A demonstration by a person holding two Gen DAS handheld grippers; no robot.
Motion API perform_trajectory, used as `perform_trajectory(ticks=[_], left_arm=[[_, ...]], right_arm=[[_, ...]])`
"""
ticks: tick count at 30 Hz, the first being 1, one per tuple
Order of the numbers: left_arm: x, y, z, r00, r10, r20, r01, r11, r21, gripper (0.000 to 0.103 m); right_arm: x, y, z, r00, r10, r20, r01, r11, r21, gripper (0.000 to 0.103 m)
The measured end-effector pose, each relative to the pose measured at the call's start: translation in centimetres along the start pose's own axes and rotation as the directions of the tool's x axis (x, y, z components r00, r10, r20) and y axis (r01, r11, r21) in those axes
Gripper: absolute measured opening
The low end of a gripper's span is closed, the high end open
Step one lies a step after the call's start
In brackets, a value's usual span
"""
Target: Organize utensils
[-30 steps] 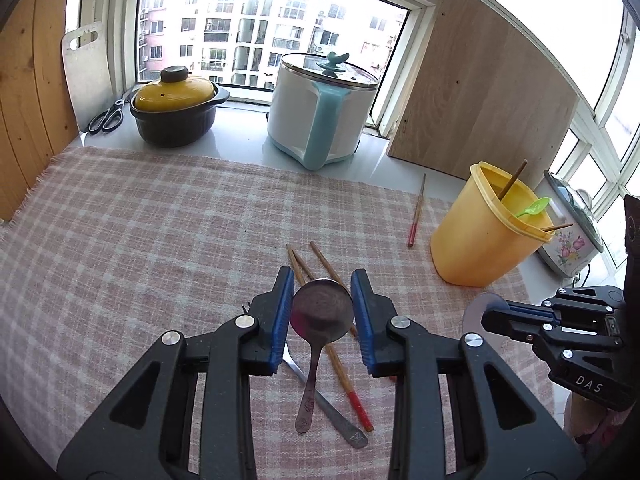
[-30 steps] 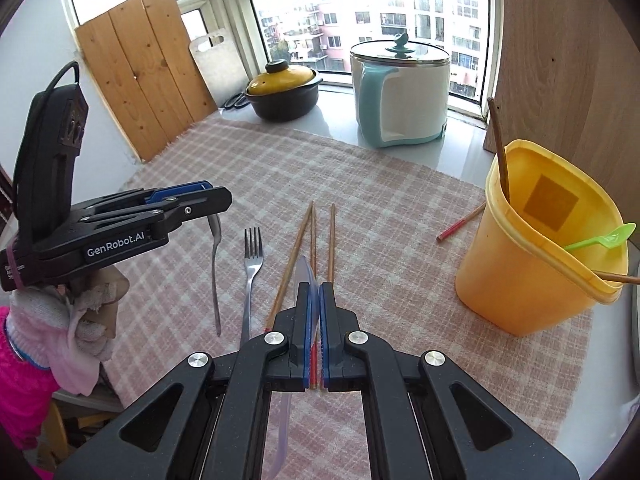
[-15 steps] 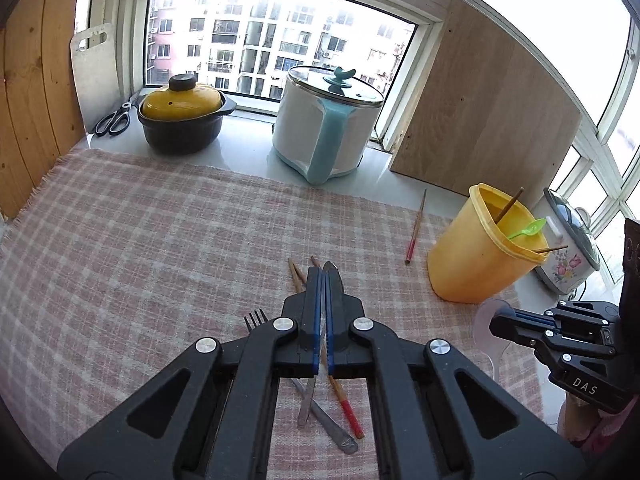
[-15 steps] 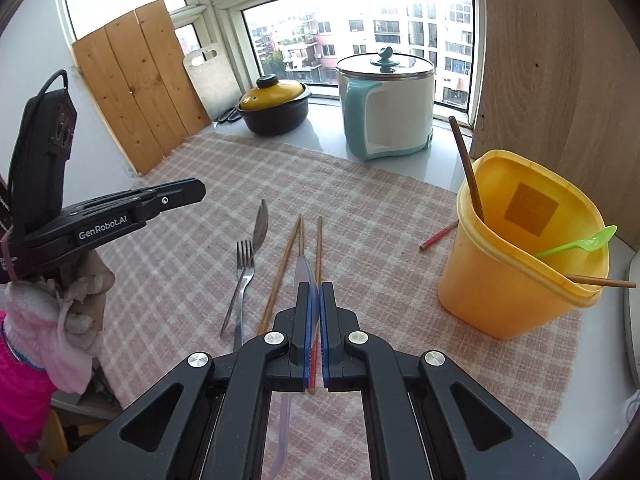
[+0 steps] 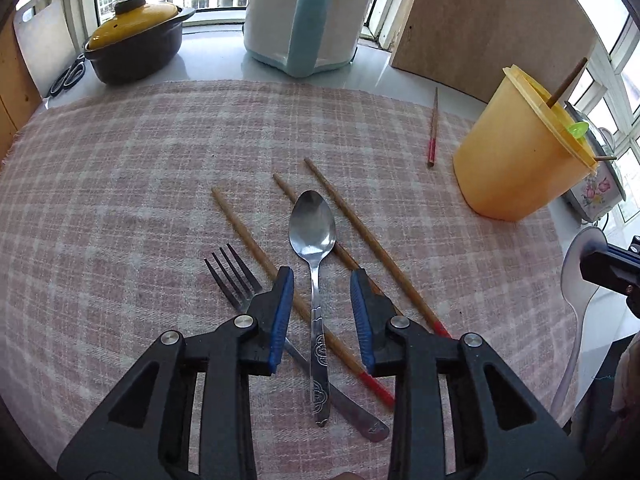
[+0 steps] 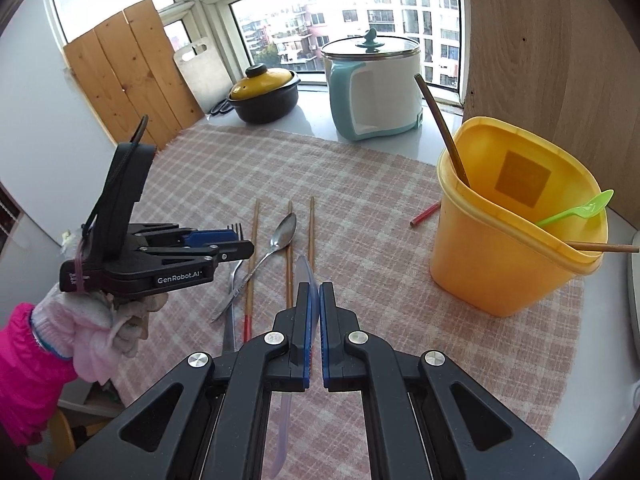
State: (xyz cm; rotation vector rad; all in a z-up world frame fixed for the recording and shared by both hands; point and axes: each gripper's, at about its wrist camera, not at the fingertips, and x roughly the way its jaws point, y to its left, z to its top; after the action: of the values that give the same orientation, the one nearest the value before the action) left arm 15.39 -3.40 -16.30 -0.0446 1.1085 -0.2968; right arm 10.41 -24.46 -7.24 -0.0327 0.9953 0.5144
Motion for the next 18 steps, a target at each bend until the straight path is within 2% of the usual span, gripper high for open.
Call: perform_trajectory(ticks=[5, 8, 12, 15, 18], left_arm=[[2.5, -0.3, -0.1, 0.996, 0.043, -0.078, -0.042, 0.999, 0.016, 0.028], [2.7, -0.6, 0.0, 0.996, 0.053, -0.075, -0.051, 0.998, 0.034, 0.025], [3.0, -0.2, 0.1, 0.995, 0.064, -0.079, -0.061, 0.997, 0.041, 0.017], [3.4, -0.5, -0.1, 0.994, 0.059, -0.091, -0.052, 0.996, 0.07, 0.016], [3.9, -1.3, -0.6, 0.989, 0.104, -0.103, -0.09, 0.987, 0.129, 0.017]], right_arm=[[-0.5, -0.7, -0.4, 1.0, -0.008, 0.003, 0.008, 1.0, 0.02, 0.002], [-0.8, -1.2, -0.6, 1.0, -0.012, 0.005, 0.012, 0.999, 0.031, 0.002], [-0.8, -1.6, -0.8, 1.0, -0.013, 0.004, 0.013, 0.999, 0.045, 0.002], [-0.9, -1.7, -0.8, 1.0, -0.012, 0.005, 0.012, 0.999, 0.053, 0.002], [-1.0, -1.7, -0.8, 1.0, -0.01, 0.008, 0.009, 0.998, 0.056, 0.002]])
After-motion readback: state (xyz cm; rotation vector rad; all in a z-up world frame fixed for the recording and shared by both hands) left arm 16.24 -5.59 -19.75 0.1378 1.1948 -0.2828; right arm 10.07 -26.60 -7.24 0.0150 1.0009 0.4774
